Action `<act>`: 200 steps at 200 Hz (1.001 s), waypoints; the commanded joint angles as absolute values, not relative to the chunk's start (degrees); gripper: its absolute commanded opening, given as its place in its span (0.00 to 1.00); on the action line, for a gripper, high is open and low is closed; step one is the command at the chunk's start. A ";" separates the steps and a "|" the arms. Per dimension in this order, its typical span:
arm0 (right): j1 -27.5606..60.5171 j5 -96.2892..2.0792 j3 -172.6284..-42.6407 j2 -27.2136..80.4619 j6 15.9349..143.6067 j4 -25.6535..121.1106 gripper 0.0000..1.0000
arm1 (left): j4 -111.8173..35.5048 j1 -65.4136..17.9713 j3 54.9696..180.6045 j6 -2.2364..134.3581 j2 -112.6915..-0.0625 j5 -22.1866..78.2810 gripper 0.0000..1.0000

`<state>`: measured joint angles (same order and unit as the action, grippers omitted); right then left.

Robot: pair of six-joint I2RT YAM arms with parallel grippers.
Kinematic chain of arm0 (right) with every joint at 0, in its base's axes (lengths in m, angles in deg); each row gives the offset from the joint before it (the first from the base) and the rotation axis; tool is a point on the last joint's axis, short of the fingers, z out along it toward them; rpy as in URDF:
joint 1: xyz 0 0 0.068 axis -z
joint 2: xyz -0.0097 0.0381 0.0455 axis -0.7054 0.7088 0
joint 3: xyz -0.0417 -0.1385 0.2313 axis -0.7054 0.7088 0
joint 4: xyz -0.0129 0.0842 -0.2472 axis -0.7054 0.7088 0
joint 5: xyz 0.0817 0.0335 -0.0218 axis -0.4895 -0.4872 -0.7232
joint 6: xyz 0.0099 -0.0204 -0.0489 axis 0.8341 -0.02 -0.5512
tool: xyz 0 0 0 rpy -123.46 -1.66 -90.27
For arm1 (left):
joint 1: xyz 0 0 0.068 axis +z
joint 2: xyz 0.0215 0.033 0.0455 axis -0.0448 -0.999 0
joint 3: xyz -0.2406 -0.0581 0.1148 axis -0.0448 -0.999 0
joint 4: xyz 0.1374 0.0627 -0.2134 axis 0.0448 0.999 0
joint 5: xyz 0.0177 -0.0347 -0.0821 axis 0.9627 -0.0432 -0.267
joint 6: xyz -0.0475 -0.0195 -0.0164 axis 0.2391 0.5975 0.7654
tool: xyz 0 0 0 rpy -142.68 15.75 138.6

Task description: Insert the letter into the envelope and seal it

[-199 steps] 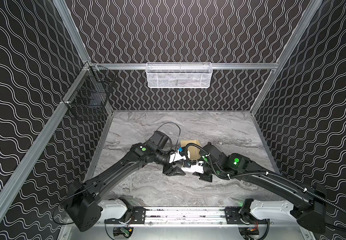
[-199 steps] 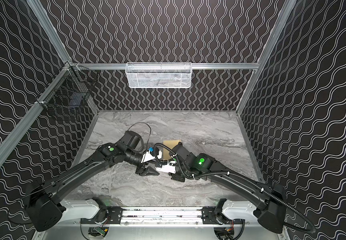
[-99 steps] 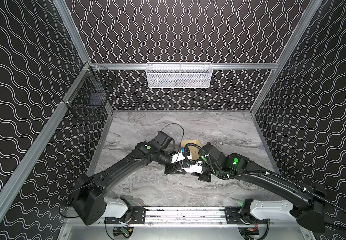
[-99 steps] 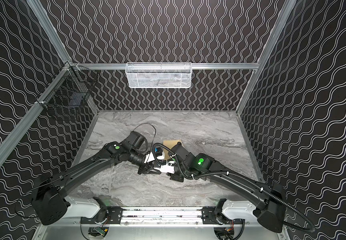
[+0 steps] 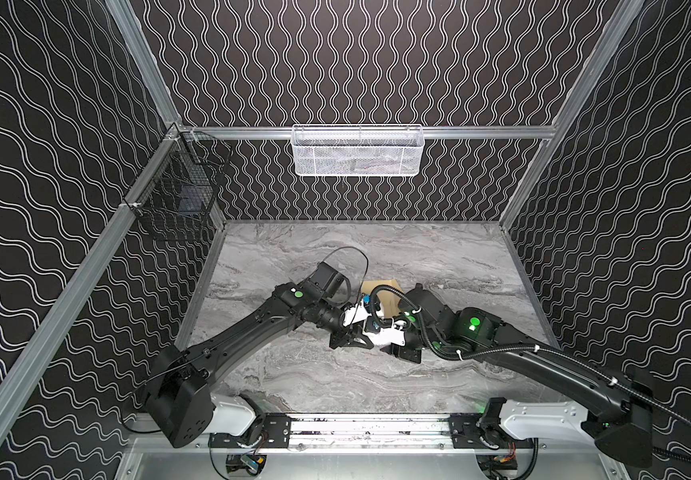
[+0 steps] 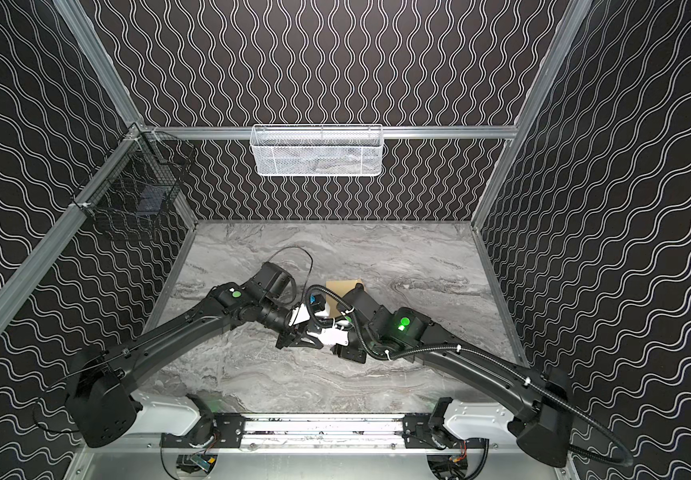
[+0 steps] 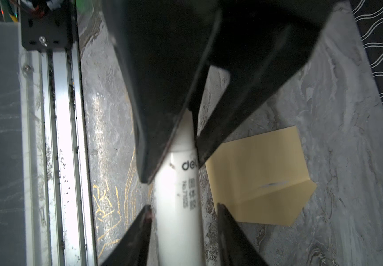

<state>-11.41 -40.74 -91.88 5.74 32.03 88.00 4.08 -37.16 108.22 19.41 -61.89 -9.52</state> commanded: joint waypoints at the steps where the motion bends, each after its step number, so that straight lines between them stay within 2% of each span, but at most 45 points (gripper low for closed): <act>1: -10.12 -39.74 -90.92 2.24 36.36 81.56 0.66 | -0.79 -36.25 107.70 21.36 -61.03 -12.93 0.00; 17: -8.33 -42.21 -90.17 -1.35 38.70 78.89 0.76 | -4.21 -34.99 107.17 23.83 -60.09 -14.54 0.00; 34: -5.03 -44.92 -89.54 -5.52 42.05 75.32 0.82 | -9.08 -34.02 106.29 27.54 -59.12 -16.07 0.00; 60: 6.03 -47.82 -91.32 -9.49 56.96 68.23 0.98 | -21.12 -33.35 103.36 35.71 -56.81 -16.91 0.00; 77: 17.32 -58.68 -97.13 -6.78 68.37 71.03 0.98 | -32.55 -33.29 100.31 43.07 -54.86 -16.83 0.00; 92: 27.18 -73.01 -100.33 -2.74 76.68 72.64 0.99 | -42.83 -33.26 97.49 49.33 -53.49 -16.32 0.00; 106: 32.50 -85.87 -100.03 0.31 82.69 70.62 0.98 | -52.01 -33.32 95.21 54.38 -52.82 -16.17 0.00; 118: 33.89 -93.04 -98.63 1.55 85.92 67.44 0.98 | -55.76 -33.31 94.57 56.76 -53.13 -15.80 0.00; 130: 33.85 -96.00 -96.89 1.21 88.28 63.77 0.98 | -57.35 -33.38 94.29 57.77 -53.71 -15.65 0.00; 171: 33.56 -99.03 -93.09 -0.41 87.93 62.67 0.99 | -62.76 -33.39 93.24 60.97 -55.47 -16.11 0.00; 200: 31.18 -97.46 -92.12 0.64 86.40 64.04 0.99 | -64.02 -33.62 92.89 61.58 -55.99 -16.72 0.00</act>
<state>32.57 -95.44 -92.47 0.01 86.82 65.18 -59.10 -33.51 93.03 59.69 -55.47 -15.90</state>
